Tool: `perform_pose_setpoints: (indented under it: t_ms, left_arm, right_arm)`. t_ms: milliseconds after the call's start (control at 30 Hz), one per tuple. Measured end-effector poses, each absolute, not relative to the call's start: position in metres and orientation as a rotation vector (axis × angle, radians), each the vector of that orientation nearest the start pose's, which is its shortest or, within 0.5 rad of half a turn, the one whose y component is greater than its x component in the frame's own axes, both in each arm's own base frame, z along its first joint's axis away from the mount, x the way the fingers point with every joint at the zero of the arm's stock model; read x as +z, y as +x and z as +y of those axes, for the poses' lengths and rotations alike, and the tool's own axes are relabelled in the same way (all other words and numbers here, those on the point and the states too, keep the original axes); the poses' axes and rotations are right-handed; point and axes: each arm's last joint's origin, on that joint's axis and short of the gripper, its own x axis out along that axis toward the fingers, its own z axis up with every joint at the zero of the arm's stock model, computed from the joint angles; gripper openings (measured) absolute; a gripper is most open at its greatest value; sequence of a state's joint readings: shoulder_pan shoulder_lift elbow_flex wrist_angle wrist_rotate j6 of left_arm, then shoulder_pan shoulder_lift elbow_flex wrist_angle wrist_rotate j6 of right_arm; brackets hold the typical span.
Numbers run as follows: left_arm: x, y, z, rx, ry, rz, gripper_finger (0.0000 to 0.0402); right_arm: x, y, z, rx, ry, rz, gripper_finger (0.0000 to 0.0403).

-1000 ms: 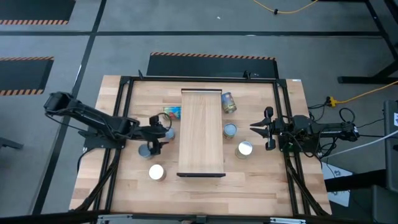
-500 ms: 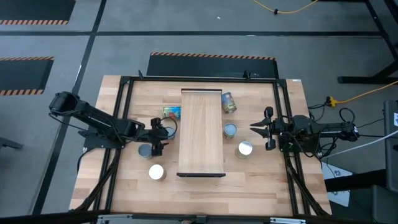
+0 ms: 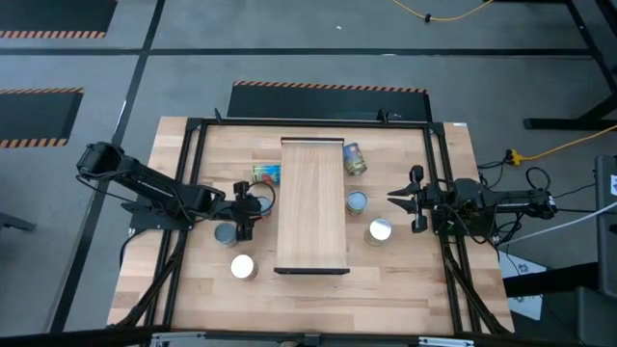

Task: Pick and place cans onto a shelf
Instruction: Put the canned orange on the shelf

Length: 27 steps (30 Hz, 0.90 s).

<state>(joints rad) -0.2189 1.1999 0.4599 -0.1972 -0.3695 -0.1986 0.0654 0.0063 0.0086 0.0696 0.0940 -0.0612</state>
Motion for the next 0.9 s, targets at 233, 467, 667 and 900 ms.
perform_pose_setpoints:
  t_ms: [233, 467, 667, 900]
  left_arm:
    - [0.1523, 0.1992, -0.0337, 0.226, 0.087, 0.877, 0.0133]
    - [0.1522, 0.1992, -0.0338, 0.224, 0.086, 0.877, 0.0086]
    - [0.1521, 0.1992, -0.0340, 0.215, 0.082, 0.880, 0.0041]
    - [0.1521, 0.1992, -0.0341, 0.212, 0.079, 0.881, 0.0008]
  right_arm:
    - [0.1726, 0.0972, 0.0036, -0.031, -0.055, -0.070, 0.0072]
    - [0.1727, 0.0971, 0.0037, -0.030, -0.055, -0.071, 0.0072]
    - [0.1726, 0.0972, 0.0036, -0.031, -0.055, -0.070, 0.0072]
    - [0.1728, 0.0971, 0.0036, -0.031, -0.055, -0.071, 0.0072]
